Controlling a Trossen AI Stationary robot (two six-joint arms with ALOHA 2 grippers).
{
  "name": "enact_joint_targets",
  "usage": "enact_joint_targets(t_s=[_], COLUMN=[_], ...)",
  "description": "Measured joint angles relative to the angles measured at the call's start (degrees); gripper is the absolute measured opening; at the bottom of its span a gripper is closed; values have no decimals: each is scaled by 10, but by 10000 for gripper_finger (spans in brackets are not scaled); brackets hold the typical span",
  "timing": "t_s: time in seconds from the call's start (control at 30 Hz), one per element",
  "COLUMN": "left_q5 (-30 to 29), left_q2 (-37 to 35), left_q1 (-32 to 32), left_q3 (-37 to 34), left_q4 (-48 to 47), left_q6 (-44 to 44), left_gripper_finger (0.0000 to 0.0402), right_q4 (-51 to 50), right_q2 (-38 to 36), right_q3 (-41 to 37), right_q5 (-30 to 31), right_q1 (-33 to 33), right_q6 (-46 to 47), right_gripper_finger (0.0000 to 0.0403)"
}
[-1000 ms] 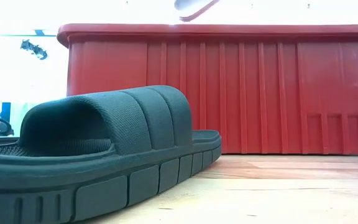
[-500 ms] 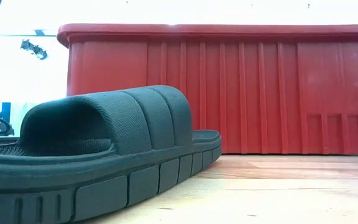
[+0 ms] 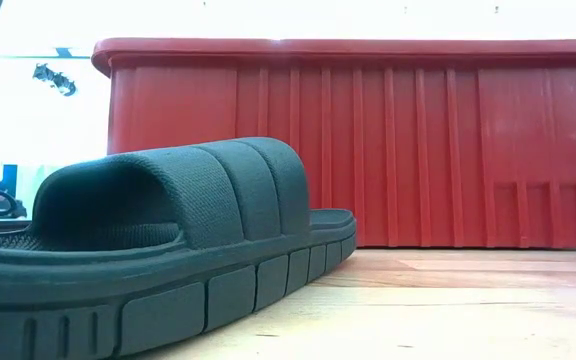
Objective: Pick and place slides into bin
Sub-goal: Put the other pink pair slides into the bin
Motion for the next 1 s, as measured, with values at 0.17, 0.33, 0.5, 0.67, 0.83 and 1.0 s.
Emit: enact_joint_targets(t_s=[0.17, 0.33, 0.5, 0.67, 0.83, 1.0], left_q5=[-2, -1, 17, 36, 47, 47], left_q2=[-1, 0, 0, 0, 0, 0], left_q1=[1, 4, 4, 0, -7, -12], left_q3=[1, 0, 0, 0, 0, 0], left_q4=[-14, -19, -29, -27, -27, -29], left_q6=[0, 0, 0, 0, 0, 3], left_gripper_finger=[13, 13, 13, 13, 13, 13], right_q4=[-2, 0, 31, 43, 39, 47], right_q2=[-29, -71, -106, -120, -110, -94], right_q3=[0, 0, 0, 0, 0, 1], right_q5=[13, -6, -91, -199, -216, -227], right_q1=[18, 28, 8, -31, -56, -62], right_q6=[9, 32, 80, 147, 184, 184], right_gripper_finger=[154, 154, 154, 154, 154, 154])
